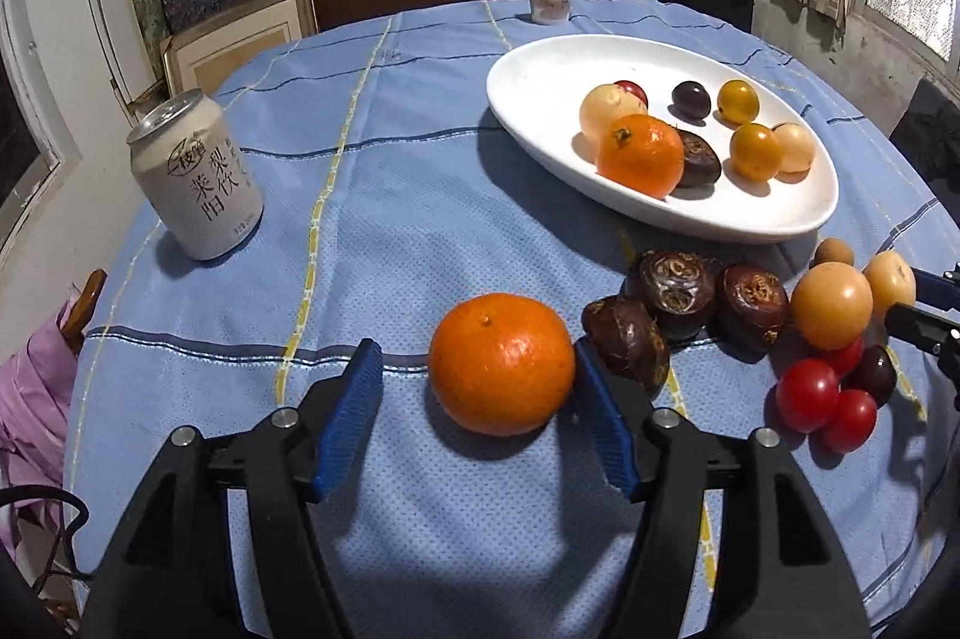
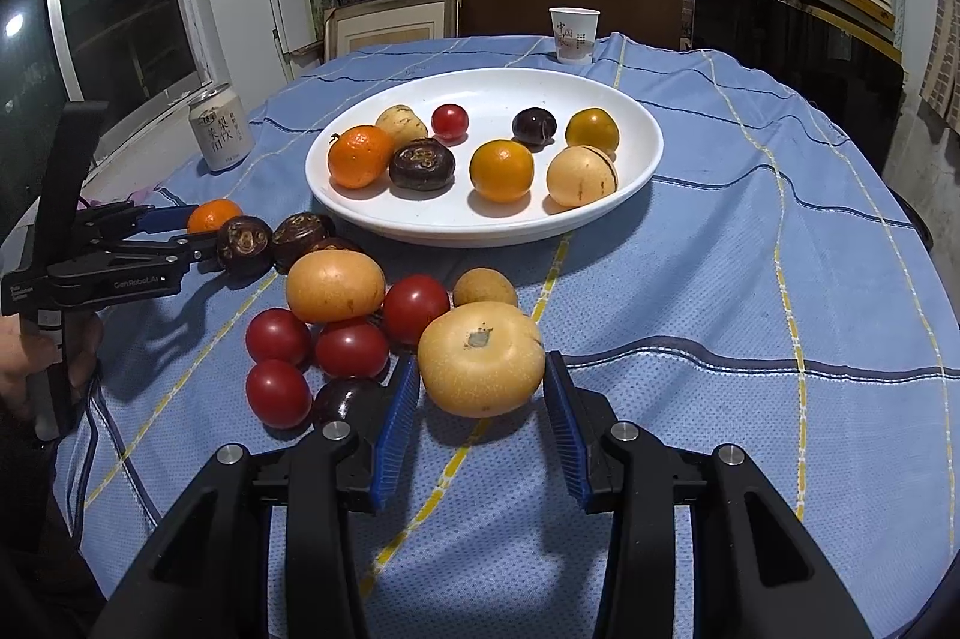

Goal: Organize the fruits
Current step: 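Grasp a large pale yellow pear with the right tool while the left tool grasps another tangerine, then carry pear and tangerine onto the white plate and release both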

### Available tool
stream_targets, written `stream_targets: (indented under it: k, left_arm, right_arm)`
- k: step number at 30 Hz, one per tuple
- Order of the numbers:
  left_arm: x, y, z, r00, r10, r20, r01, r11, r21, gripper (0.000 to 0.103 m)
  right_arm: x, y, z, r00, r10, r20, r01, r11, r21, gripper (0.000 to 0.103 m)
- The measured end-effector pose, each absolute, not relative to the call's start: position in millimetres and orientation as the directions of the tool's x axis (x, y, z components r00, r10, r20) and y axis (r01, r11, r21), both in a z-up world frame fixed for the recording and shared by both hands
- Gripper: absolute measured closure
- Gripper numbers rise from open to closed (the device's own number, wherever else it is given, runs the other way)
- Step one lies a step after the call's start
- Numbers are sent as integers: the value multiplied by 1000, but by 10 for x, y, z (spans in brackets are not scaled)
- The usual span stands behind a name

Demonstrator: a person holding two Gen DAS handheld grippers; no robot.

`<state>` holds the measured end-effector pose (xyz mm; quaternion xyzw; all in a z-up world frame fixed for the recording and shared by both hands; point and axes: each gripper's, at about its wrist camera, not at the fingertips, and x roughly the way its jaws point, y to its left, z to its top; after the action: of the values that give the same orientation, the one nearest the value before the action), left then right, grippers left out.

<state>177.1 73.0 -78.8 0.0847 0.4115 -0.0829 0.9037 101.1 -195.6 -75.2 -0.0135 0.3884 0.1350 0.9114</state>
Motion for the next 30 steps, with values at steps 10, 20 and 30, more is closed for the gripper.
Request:
stream_targets:
  k: [10, 20, 30]
  left_arm:
    - [1626, 735, -678, 687, -91, -721, 191, 980, 59, 57]
    - [1323, 631, -578, 704, -130, -699, 220, 975, 40, 57]
    - [1166, 127, -483, 695, -208, -688, 338, 939, 57, 57]
  right_arm:
    - [1013, -1976, -756, 659, 250, -709, -261, 961, 96, 60]
    - [1005, -1988, -752, 661, 253, -706, -259, 960, 101, 60]
    - [1013, -2038, -717, 660, 276, -698, -262, 956, 131, 60]
